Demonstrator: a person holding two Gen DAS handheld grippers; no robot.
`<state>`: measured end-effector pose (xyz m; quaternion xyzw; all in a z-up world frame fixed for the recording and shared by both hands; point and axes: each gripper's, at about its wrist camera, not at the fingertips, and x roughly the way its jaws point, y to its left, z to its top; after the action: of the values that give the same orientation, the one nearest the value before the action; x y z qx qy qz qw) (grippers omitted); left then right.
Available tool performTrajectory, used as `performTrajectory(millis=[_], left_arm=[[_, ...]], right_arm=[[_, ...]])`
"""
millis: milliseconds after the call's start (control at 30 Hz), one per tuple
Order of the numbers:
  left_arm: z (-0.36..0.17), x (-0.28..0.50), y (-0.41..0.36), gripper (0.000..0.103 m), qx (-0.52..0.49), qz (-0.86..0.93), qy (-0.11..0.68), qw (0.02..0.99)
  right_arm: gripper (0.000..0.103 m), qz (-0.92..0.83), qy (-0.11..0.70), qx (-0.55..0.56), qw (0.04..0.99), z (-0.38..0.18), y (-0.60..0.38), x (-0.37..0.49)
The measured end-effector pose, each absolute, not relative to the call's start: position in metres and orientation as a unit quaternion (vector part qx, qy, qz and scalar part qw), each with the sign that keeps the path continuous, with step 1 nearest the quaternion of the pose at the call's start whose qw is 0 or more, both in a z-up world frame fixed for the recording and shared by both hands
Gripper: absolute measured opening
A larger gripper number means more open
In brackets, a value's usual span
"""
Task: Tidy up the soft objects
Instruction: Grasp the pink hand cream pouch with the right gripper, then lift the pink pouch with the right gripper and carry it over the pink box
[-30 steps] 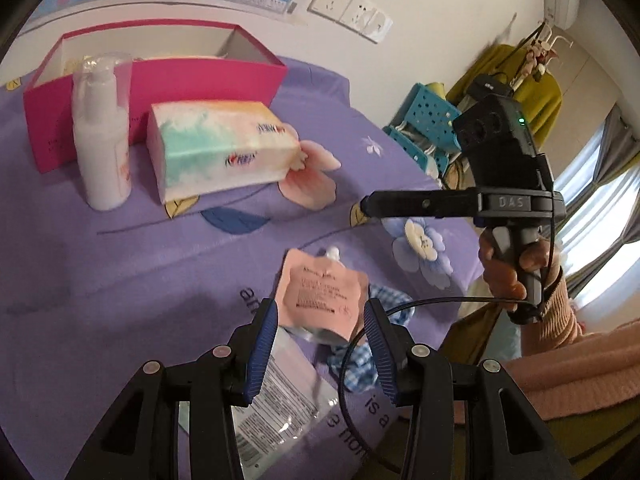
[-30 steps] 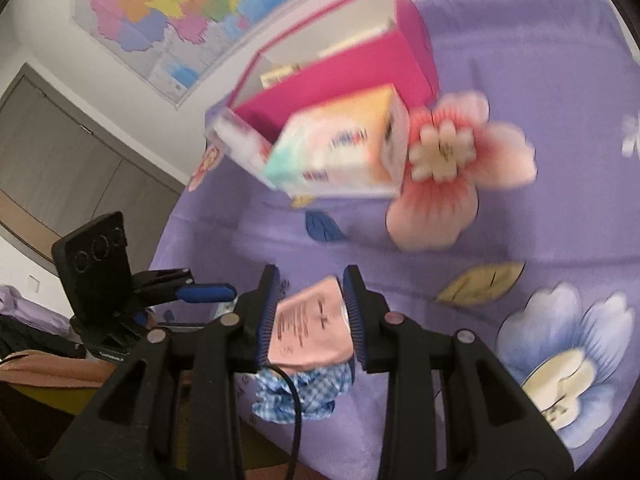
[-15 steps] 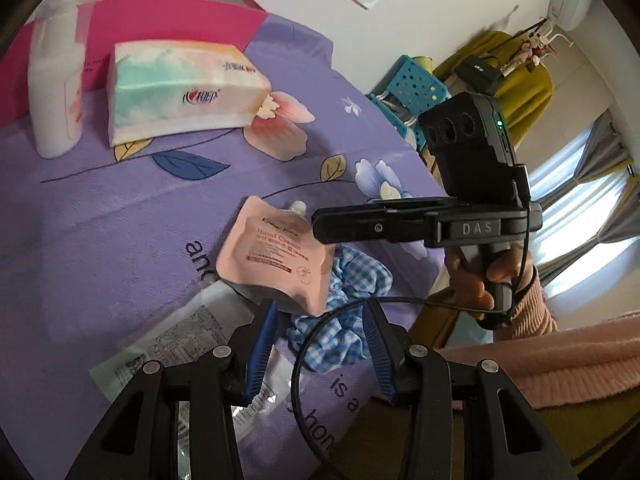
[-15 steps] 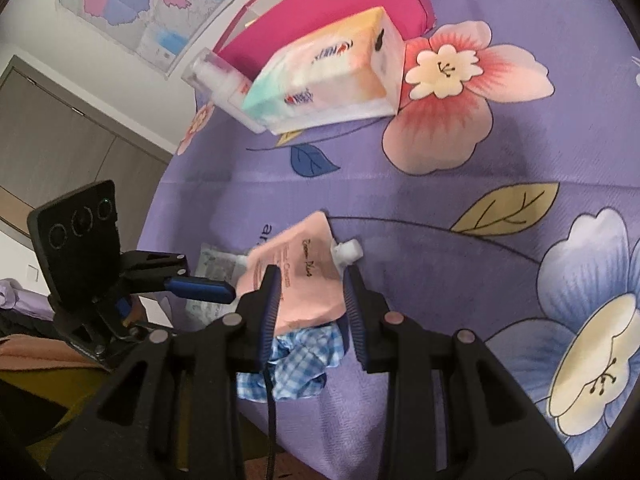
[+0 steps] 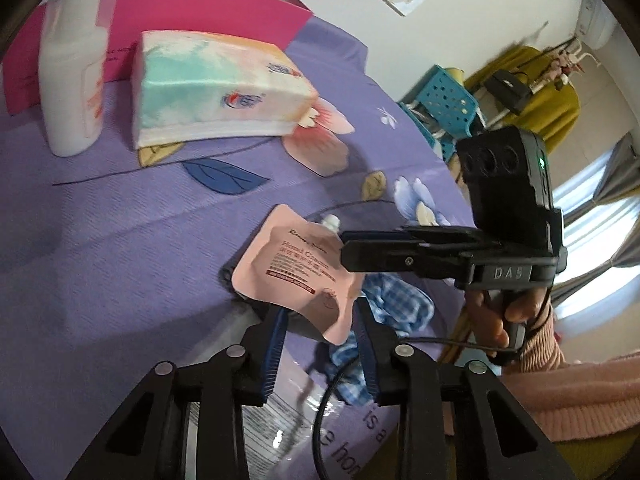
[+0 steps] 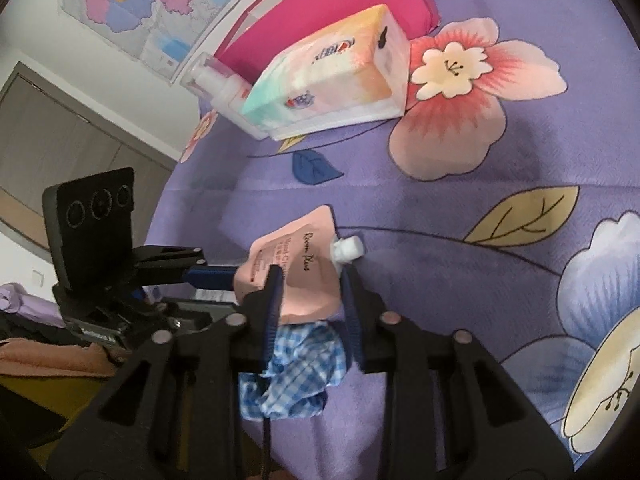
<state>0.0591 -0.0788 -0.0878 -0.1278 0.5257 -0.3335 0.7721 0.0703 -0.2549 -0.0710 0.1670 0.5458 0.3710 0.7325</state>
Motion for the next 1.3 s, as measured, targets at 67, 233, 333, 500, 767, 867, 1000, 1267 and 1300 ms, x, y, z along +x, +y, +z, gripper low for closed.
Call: performTrajectory(millis=[67, 233, 333, 500, 767, 867, 1000, 1267, 1300], left_arm=[[-0.088, 0.062, -0.076, 0.029, -0.125, -0.325, 0.523, 0.778], [-0.084, 0.065, -0.074, 0.029, -0.116, -0.322, 0.514, 0.787], [-0.08, 0.065, -0.074, 0.029, -0.109, -0.321, 0.507, 0.792], [-0.067, 0.063, -0.074, 0.029, -0.098, -0.324, 0.49, 0.804], [-0.034, 0.066, -0.069, 0.029, -0.088, -0.323, 0.449, 0.829], [-0.02, 0.07, -0.065, 0.029, -0.085, -0.322, 0.427, 0.841], [-0.004, 0.075, -0.061, 0.029, -0.077, -0.317, 0.404, 0.855], [0.018, 0.091, -0.056, 0.029, -0.067, -0.308, 0.377, 0.871], [0.02, 0.092, -0.057, 0.029, -0.066, -0.307, 0.375, 0.872]], right_arm=[[0.024, 0.37, 0.544, 0.167, 0.734, -0.072, -0.255, 0.072], [0.023, 0.378, 0.53, 0.176, 0.738, -0.068, -0.256, 0.077], [0.023, 0.378, 0.523, 0.174, 0.744, -0.063, -0.255, 0.078], [0.023, 0.379, 0.507, 0.17, 0.755, -0.052, -0.254, 0.078], [0.023, 0.392, 0.466, 0.163, 0.776, -0.022, -0.257, 0.083], [0.023, 0.397, 0.451, 0.158, 0.784, -0.009, -0.255, 0.087], [0.023, 0.402, 0.432, 0.153, 0.793, 0.005, -0.253, 0.094], [0.023, 0.407, 0.408, 0.152, 0.803, 0.022, -0.25, 0.111], [0.023, 0.407, 0.406, 0.153, 0.804, 0.023, -0.25, 0.114]])
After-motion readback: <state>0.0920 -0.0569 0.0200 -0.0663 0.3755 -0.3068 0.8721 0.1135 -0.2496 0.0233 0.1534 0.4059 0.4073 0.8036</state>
